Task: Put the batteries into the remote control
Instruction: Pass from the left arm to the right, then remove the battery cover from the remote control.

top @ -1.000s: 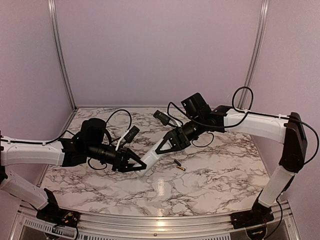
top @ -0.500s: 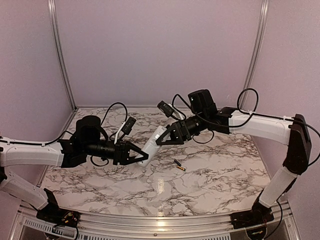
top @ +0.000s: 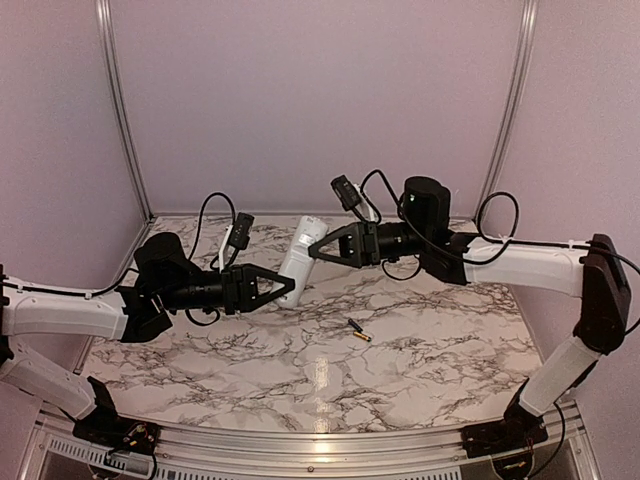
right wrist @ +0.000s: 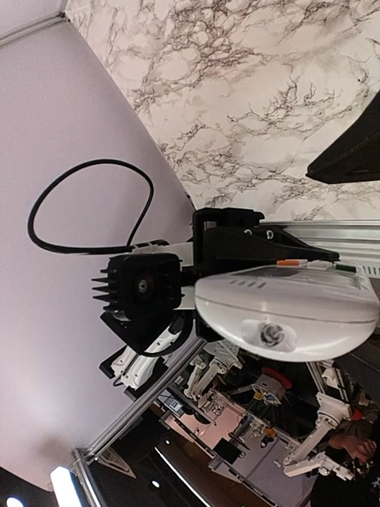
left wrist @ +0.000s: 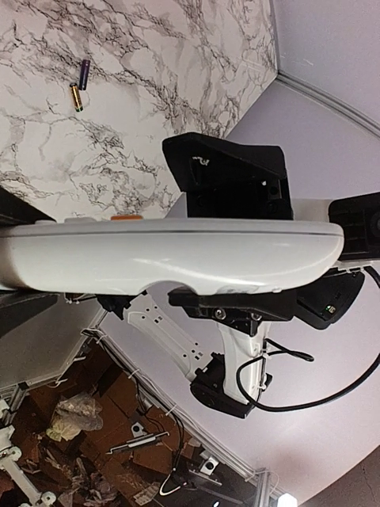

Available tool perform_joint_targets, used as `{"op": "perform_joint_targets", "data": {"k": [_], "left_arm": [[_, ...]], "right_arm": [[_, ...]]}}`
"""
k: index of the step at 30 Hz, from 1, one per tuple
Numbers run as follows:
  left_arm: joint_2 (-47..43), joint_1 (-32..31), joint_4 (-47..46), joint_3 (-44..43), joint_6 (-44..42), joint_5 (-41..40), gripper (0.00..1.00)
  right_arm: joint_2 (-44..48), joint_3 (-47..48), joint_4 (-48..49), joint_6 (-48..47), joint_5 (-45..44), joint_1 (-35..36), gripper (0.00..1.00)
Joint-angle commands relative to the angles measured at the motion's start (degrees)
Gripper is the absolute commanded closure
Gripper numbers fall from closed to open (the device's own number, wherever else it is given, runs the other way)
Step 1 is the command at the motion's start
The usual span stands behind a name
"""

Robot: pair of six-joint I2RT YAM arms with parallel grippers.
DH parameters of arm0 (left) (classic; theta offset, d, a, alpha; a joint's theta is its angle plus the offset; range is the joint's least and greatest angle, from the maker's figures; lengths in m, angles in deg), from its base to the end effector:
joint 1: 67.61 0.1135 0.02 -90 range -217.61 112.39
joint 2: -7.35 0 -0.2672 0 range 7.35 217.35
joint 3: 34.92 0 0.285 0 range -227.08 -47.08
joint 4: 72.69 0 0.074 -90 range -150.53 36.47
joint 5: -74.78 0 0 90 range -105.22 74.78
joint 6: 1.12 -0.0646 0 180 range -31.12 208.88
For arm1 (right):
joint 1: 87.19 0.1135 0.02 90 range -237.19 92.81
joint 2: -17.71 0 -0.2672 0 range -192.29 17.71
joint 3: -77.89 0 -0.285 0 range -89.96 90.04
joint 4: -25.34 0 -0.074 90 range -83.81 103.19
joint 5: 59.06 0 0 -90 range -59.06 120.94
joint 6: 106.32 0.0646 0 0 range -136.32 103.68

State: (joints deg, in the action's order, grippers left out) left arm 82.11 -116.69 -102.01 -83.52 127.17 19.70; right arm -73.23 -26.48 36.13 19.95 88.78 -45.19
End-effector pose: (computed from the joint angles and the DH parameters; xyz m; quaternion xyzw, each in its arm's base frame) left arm 0.1897 -0.2753 0.2527 0.2786 0.6323 -0.6277 0.3586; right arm 0.2661 0.3132 0.2969 -0.3599 0.6256 0.6504 0.2366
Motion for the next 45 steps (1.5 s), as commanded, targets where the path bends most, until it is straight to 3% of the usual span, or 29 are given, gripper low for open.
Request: {"op": "perform_joint_targets", "data": {"k": [1,10,13,17,19,21,24,25,31,37,45], "left_arm": [[0.8,-0.2,-6.9,1.1,2.7,-1.5,0.98],[2.1,-0.4,-7.5,1.1,3.4,-2.5,0.99],[2.2,-0.5,-6.1,0.9,2.8,-4.1,0.99],[1.9,-0.5,-3.3,0.7,1.3,-6.3,0.96],[1.4,-0.4,-1.9,0.9,0.7,-7.6,0.87],[0.5,-0.4,0.1,0.9,-0.7,-8.9,0.68],[-2.2,-0.2,6.8,0.0,-5.6,-11.8,0.32],[-3.7,-0.2,10.2,-0.5,-7.9,-13.5,0.25],[-11.7,-0.5,26.5,-1.5,-23.3,-24.3,0.04],[-15.9,-4.7,29.6,0.5,-35.6,-29.2,0.07],[-10.1,-15.9,40.4,-4.8,-51.1,-39.1,0.2]], "right_arm": [[-1.3,0.6,9.8,5.8,-2.6,0.7,0.42],[-4.1,1.8,15.9,10.6,-3.5,1.9,0.47],[-4.5,2.0,16.0,11.1,-4.0,1.9,0.57],[-4.6,1.9,16.1,11.5,-4.1,1.8,0.78],[-4.3,1.5,16.0,11.7,-3.9,1.7,0.9],[-4.0,0.6,16.3,12.4,-3.7,1.1,1.0],[-3.1,-1.4,17.2,14.0,-3.0,-0.2,1.0],[-2.8,-2.1,16.7,14.3,-3.0,-0.6,1.0],[-2.5,-5.4,8.6,14.1,-2.2,-2.1,1.0],[-4.6,-7.4,4.0,12.9,-2.8,-2.1,1.0],[-8.0,-8.9,3.8,14.5,-1.3,-1.3,1.0]]}}
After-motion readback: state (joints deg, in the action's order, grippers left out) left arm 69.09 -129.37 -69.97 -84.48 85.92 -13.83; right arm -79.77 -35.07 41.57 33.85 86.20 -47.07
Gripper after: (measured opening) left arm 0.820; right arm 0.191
